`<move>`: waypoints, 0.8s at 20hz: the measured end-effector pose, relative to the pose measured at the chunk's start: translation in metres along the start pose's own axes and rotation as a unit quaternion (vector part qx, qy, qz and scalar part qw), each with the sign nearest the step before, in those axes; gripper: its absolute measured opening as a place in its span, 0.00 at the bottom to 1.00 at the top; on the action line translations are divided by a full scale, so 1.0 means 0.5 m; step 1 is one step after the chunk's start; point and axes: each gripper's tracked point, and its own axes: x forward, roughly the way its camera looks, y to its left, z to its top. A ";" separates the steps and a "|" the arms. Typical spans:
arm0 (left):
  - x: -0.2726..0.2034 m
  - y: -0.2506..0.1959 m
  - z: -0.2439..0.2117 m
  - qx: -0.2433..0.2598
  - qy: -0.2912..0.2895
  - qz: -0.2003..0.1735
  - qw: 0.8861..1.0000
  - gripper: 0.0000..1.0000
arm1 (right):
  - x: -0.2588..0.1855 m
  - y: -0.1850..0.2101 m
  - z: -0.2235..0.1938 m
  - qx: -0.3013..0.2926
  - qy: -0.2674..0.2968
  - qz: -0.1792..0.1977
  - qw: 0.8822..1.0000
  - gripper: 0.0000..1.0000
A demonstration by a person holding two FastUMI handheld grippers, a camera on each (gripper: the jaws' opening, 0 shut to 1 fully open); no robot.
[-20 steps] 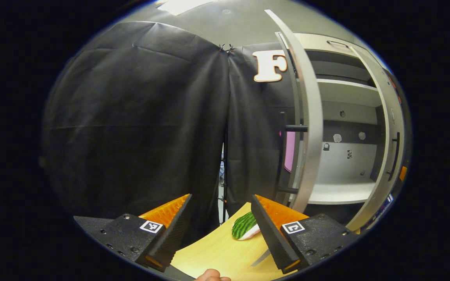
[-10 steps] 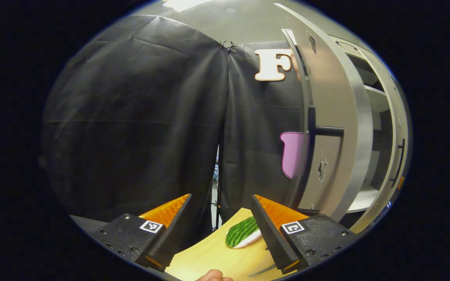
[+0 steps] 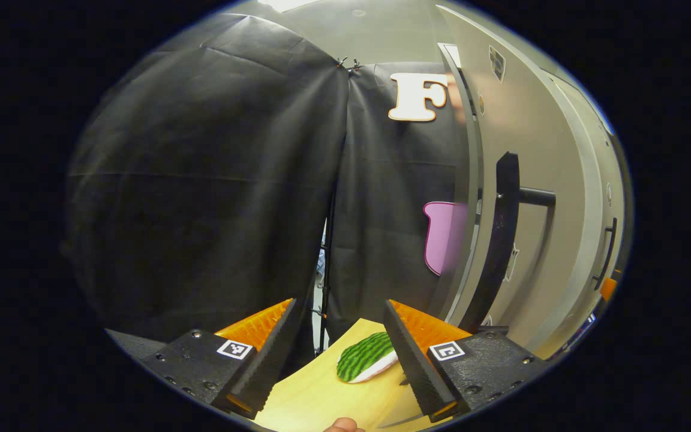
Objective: Grasp the bottle in the cabinet with the left hand and place it on the coaster, then close the right door with the right hand and the left door with the left hand.
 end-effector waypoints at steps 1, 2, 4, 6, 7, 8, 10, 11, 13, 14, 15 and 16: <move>0.002 -0.004 -0.003 -0.004 0.002 -0.002 1.000 0.92 | -0.001 0.000 0.000 0.000 0.000 0.002 1.000 0.98; 0.002 -0.007 -0.006 -0.006 0.004 -0.005 1.000 0.92 | -0.002 -0.001 0.001 -0.001 0.000 0.003 1.000 0.98; 0.004 -0.017 -0.007 -0.005 0.007 -0.018 1.000 0.91 | -0.005 -0.002 0.000 -0.004 0.000 0.005 1.000 0.98; -0.006 -0.046 -0.007 0.005 0.008 -0.029 1.000 0.91 | -0.013 -0.005 0.002 -0.004 -0.002 0.005 1.000 0.98; -0.016 -0.054 -0.005 0.009 0.006 -0.033 0.999 0.91 | -0.017 -0.007 0.002 -0.004 -0.003 0.005 1.000 0.98; -0.022 -0.065 -0.007 0.011 0.007 -0.040 0.999 0.91 | -0.024 -0.010 0.005 -0.004 -0.005 0.003 1.000 0.98; -0.023 -0.091 -0.010 0.013 0.011 -0.058 0.998 0.91 | -0.040 -0.019 0.010 -0.006 -0.009 0.000 1.000 0.98; -0.029 -0.108 -0.015 0.012 0.014 -0.070 0.997 0.91 | -0.047 -0.025 0.009 -0.007 -0.010 -0.003 1.000 0.98; -0.042 -0.161 -0.025 0.009 0.018 -0.095 0.995 0.91 | -0.061 -0.039 0.013 -0.009 -0.012 -0.009 1.000 0.98; -0.047 -0.187 -0.029 0.009 0.021 -0.107 0.994 0.91 | -0.071 -0.046 0.015 -0.010 -0.014 -0.013 1.000 0.98; -0.051 -0.212 -0.034 0.011 0.023 -0.121 0.992 0.91 | -0.081 -0.055 0.019 -0.009 -0.016 -0.018 1.000 0.98; -0.057 -0.238 -0.033 0.012 0.022 -0.136 0.990 0.91 | -0.091 -0.065 0.021 -0.009 -0.018 -0.024 1.000 0.98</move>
